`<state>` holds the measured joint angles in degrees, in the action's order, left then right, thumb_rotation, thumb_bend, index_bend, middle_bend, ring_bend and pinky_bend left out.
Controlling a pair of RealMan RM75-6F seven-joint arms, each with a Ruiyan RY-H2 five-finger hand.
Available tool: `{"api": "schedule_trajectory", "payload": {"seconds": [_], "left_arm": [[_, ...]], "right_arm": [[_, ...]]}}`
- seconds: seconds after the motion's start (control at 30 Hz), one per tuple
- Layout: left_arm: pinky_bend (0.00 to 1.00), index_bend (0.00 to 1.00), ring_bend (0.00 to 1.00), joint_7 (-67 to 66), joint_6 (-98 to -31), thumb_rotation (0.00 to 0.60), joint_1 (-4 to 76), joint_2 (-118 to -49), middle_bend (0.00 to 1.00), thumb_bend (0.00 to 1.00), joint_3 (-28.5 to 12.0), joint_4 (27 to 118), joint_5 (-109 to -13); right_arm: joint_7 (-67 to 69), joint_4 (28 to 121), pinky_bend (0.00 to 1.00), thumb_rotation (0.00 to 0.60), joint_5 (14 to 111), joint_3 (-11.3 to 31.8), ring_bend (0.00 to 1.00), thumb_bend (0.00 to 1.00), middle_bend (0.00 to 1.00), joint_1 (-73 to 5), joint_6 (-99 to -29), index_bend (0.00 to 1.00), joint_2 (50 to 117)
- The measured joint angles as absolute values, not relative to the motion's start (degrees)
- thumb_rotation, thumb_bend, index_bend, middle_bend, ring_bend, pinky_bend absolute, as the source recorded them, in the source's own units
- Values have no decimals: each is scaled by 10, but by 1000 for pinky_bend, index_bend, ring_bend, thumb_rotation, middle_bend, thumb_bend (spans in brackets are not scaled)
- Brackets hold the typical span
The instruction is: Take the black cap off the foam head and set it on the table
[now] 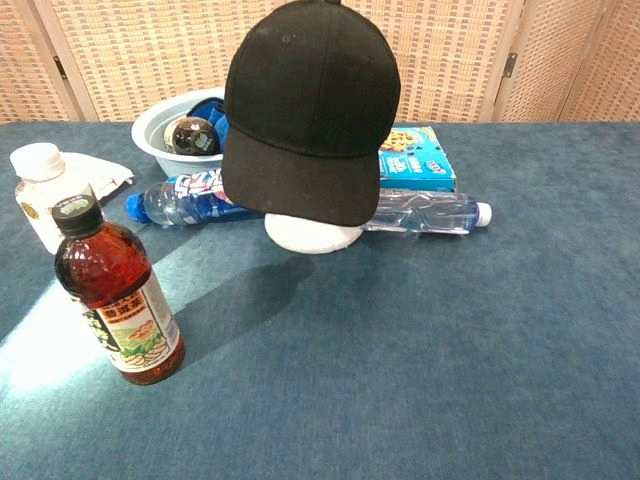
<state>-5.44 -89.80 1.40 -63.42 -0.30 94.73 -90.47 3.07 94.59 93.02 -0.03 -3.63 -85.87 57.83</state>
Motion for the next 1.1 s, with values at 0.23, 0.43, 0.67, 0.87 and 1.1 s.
{"api": "schedule_trajectory", "payload": {"seconds": [0.23, 0.43, 0.67, 0.87, 1.1], "left_arm": [[0, 131, 0, -51, -899, 600, 14, -634, 0, 243, -4, 945, -906], [0, 130, 0, -52, -898, 600, 15, -633, 0, 243, -4, 947, -906], [0, 130, 0, -56, -897, 600, 17, -632, 0, 243, -4, 951, -910], [0, 131, 0, -60, -898, 600, 17, -631, 0, 244, -4, 955, -911], [0, 131, 0, -62, -901, 600, 15, -630, 0, 244, -4, 957, -908]], "right_arm": [[28, 950, 28, 600, 934, 1, 40, 131, 204, -39, -858, 183, 575], [22, 955, 28, 600, 946, 0, 40, 143, 204, -49, -849, 182, 574], [7, 965, 28, 600, 975, 0, 40, 145, 204, -74, -827, 182, 572], [-14, 981, 28, 600, 1009, 2, 40, 146, 204, -115, -788, 183, 571], [-56, 993, 28, 600, 1035, 13, 40, 137, 204, -169, -735, 205, 600]]}}
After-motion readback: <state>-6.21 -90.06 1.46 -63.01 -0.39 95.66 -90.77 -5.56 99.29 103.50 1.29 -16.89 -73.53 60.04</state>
